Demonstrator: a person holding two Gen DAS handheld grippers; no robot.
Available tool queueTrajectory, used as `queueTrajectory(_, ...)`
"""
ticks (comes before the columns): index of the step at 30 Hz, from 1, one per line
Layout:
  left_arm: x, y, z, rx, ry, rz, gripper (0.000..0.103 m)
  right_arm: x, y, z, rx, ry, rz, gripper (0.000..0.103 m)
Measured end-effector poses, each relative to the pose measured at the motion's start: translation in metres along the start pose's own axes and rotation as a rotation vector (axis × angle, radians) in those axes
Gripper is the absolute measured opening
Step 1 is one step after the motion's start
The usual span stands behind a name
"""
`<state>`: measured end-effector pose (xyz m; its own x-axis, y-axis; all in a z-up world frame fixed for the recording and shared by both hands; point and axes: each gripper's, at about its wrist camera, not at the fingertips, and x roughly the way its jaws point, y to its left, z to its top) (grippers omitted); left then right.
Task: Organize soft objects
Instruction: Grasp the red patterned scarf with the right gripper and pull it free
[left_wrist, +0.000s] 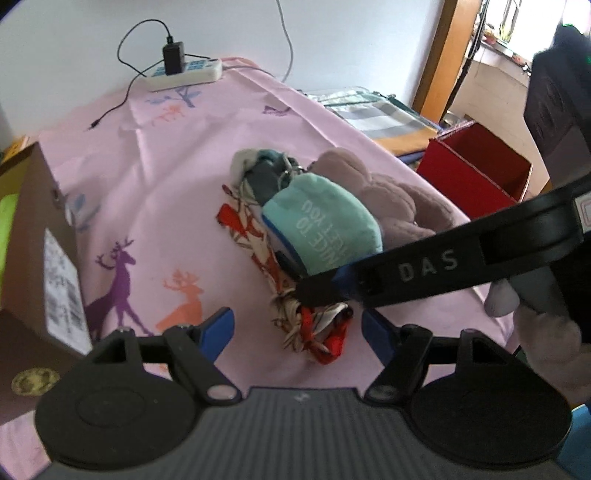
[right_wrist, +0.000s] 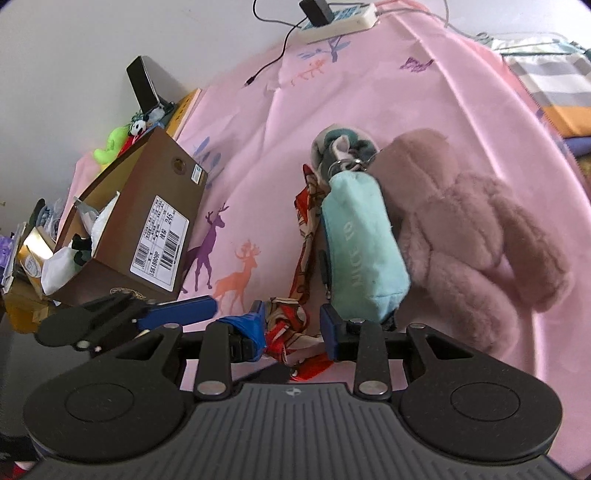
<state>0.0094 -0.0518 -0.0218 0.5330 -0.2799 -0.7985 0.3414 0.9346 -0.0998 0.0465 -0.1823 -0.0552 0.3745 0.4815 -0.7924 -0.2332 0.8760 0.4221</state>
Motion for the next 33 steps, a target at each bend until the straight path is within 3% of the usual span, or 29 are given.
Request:
queueTrajectory(6, 0.023, 0.000, -0.002, -0.007, 0.037, -0.018, 0.070, 0.017, -0.003, 0.004, 0.011, 0.050, 0.000, 0.016)
queueTrajectory(12, 0.037, 0.007, -0.005, -0.027, 0.071, -0.051, 0.034, 0.027, -0.003, 0.003, 0.020, 0.092, 0.014, 0.017)
queueTrajectory(17, 0.035, 0.012, -0.007, -0.035, 0.057, -0.048, 0.024, 0.031, -0.004, 0.003, 0.032, 0.108, 0.032, 0.014)
queueTrajectory(23, 0.017, 0.018, -0.009, -0.028, 0.020, -0.038, 0.021, 0.026, 0.002, 0.003, 0.058, 0.097, 0.085, 0.010)
queueTrajectory(33, -0.043, 0.040, 0.003, -0.029, -0.117, -0.024, 0.020, 0.002, 0.042, 0.013, 0.003, -0.023, 0.175, 0.009)
